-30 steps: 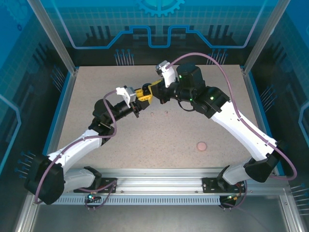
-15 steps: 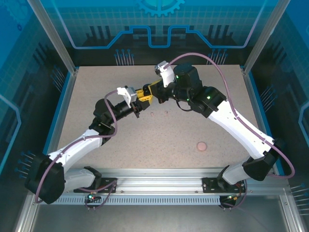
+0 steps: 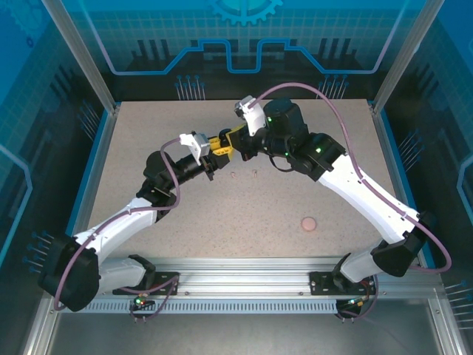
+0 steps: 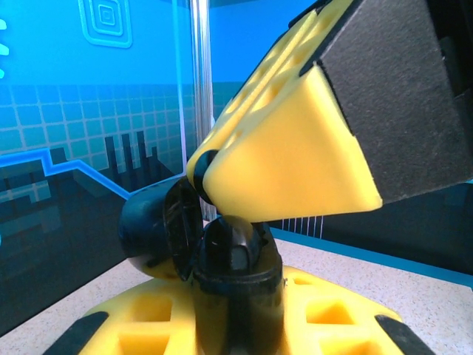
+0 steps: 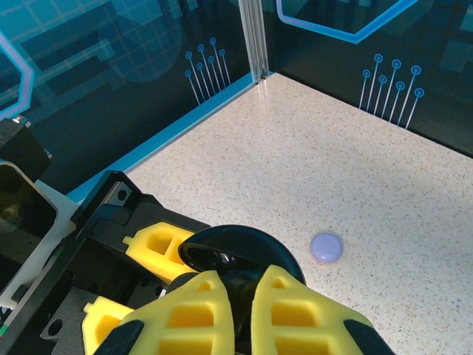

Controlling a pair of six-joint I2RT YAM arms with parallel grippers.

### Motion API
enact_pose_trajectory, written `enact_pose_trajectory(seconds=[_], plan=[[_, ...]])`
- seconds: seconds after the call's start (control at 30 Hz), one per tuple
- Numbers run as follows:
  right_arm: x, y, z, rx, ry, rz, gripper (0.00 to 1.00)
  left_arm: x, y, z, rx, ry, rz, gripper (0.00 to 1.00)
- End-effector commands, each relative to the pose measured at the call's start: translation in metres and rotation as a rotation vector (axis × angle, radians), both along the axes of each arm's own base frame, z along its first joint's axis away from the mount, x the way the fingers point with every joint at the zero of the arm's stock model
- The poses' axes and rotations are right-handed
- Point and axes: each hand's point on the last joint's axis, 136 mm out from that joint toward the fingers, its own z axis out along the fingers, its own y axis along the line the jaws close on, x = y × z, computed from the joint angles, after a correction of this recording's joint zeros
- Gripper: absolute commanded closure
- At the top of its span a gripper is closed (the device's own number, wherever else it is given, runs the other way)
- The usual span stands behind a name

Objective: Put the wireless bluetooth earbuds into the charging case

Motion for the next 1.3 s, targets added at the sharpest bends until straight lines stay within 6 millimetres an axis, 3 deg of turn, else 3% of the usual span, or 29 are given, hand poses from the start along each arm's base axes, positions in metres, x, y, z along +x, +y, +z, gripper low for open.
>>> enact_pose_trajectory(seconds=[0.0, 0.1, 0.17, 0.43, 0.6, 0.8, 0.97, 1.27], plan=[[-0.021, 0.009, -0.016, -0.053, 0.037, 0.068, 0.90, -0.005, 0.000, 0.032, -0.039, -0.112, 0.002, 1.00], [-0.017, 0.006, -0.013, -0.051, 0.031, 0.034, 0.83, -0.005, 0.000, 0.031, -0.038, -0.110, 0.000, 1.00], [-0.010, 0.000, -0.007, -0.041, 0.026, -0.012, 0.73, -0.004, -0.001, 0.030, -0.038, -0.105, -0.002, 1.00], [0.011, -0.028, 0.040, 0.120, 0.014, -0.147, 0.41, -0.004, -0.003, 0.027, -0.036, -0.097, -0.011, 1.00], [0.016, -0.048, 0.059, 0.228, 0.050, -0.172, 0.33, -0.004, -0.003, 0.027, -0.036, -0.100, -0.013, 1.00], [0.040, -0.064, 0.043, 0.207, 0.160, -0.211, 0.33, -0.005, -0.007, 0.023, -0.026, -0.087, -0.033, 1.00], [0.065, -0.054, 0.018, 0.121, 0.265, -0.191, 0.38, -0.005, -0.015, 0.015, -0.010, -0.057, -0.075, 1.00], [0.091, -0.019, -0.027, 0.008, 0.428, -0.097, 0.75, -0.003, -0.032, 0.012, 0.009, -0.033, -0.134, 1.00]])
